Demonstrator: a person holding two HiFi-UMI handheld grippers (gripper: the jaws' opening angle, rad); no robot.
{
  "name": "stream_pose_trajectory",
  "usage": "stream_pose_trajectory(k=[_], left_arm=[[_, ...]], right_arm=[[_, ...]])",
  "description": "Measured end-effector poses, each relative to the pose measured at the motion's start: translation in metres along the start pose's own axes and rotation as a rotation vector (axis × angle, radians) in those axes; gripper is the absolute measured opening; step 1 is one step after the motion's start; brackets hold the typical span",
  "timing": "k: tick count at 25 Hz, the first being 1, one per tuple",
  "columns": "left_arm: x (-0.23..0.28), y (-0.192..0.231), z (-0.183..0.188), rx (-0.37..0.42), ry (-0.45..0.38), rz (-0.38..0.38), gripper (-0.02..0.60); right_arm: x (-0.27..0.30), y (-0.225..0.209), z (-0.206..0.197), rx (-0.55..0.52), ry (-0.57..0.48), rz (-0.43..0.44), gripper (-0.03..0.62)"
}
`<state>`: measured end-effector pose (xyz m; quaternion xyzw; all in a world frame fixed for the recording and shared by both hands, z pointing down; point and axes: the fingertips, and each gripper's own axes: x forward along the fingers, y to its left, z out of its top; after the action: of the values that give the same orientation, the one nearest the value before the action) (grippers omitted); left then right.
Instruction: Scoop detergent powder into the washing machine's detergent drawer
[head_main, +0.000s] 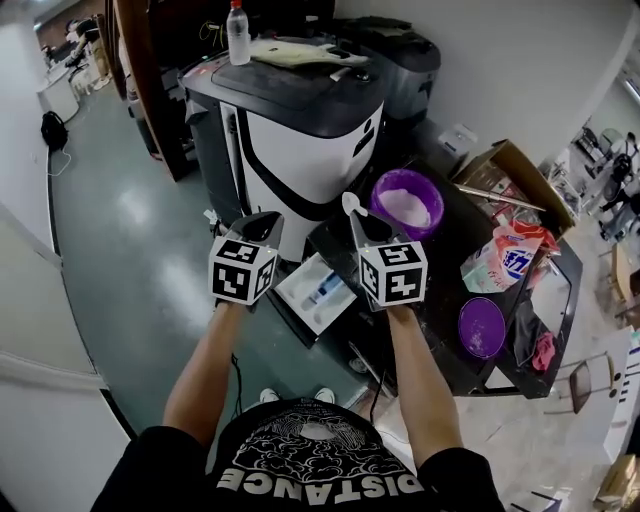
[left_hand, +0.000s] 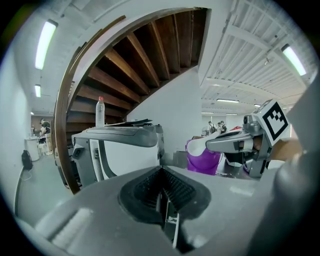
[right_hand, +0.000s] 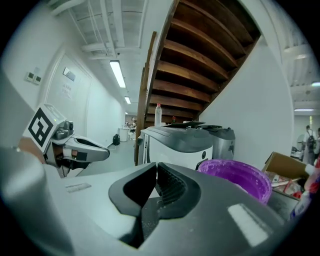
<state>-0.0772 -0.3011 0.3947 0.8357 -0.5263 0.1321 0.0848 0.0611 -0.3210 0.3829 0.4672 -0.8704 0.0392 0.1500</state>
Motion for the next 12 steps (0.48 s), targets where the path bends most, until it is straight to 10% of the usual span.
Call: stream_pose_trajectory(k=[12], left_arm=[[-0.020,0.014,0.009,-0.025,-0.025,0.052,0.000]], right_arm=[[-0.006,0.001,0.014,0.058,-0.036,0.010,0.035]])
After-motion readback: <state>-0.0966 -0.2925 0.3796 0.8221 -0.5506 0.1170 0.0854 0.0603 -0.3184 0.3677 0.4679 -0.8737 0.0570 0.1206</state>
